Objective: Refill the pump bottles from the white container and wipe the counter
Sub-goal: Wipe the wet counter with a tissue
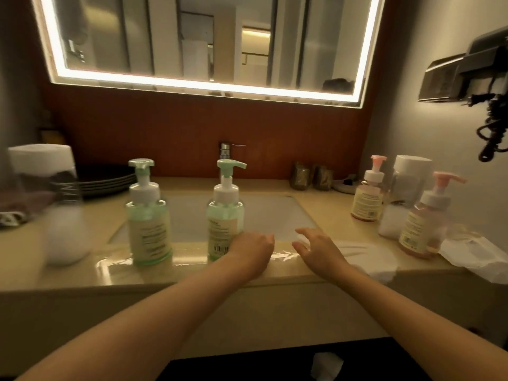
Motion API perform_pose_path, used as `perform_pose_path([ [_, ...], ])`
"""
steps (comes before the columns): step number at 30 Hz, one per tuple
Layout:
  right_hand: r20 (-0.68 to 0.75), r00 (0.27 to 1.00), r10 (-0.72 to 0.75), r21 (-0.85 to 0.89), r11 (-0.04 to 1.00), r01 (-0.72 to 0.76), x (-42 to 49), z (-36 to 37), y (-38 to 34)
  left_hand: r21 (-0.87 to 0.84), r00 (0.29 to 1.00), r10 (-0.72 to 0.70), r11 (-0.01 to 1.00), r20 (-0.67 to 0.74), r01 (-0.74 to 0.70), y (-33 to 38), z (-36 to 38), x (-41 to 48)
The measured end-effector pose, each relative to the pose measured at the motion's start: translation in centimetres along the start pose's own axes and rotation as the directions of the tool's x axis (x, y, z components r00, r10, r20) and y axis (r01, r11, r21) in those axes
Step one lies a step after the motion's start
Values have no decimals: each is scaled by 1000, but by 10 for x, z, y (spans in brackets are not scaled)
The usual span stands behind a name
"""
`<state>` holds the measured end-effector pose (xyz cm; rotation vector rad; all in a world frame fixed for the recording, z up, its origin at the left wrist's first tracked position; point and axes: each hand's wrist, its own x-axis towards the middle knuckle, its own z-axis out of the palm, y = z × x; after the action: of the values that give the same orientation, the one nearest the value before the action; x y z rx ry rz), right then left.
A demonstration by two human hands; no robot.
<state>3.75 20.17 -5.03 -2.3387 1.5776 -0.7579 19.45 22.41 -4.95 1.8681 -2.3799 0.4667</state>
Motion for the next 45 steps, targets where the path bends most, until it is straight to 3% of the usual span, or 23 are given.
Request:
perform_pose_path([
  [3,-13,999,-43,80,996,44,6,13,-17,51,999,27,998,-17,-26,-6,-4,-16],
  [6,-31,998,-59,288,955,65,10,21,-38,-73,979,-20,997,-202,5,-20,-10,-44],
  [8,-25,997,-68,408,910,72,11,23,-50,-164,916,-62,986,-397,-4,-36,-15,-68],
  [11,8,994,-108,487,869,90,13,30,-68,-206,809,-138,978,-571,21,-71,-12,-99],
  [17,77,985,-155,612,787,76,13,48,-97,-348,649,-364,924,-669,160,-115,-4,-139],
  [20,67,988,-140,656,752,62,15,55,-103,-495,590,-550,825,-591,274,-128,-1,-140],
  [23,79,991,-107,699,715,21,19,62,-109,-651,573,-708,669,-413,358,-139,3,-133],
  [27,85,990,-109,691,723,20,25,71,-114,-809,650,-726,510,-223,292,-148,6,-119],
  [30,121,982,-144,686,727,22,31,79,-123,-922,645,-760,305,-85,238,-156,5,-115],
  [33,135,975,-177,691,722,36,33,86,-134,-924,656,-749,311,-95,222,-164,7,-117],
  [35,140,969,-203,703,709,47,33,92,-142,-936,703,-708,291,-70,200,-170,8,-117],
  [39,133,963,-233,711,700,71,34,97,-152,-981,806,-589,121,51,150,-180,5,-113],
  [45,135,963,-235,700,710,75,36,98,-151,-966,791,-609,167,56,197,-188,4,-117],
])
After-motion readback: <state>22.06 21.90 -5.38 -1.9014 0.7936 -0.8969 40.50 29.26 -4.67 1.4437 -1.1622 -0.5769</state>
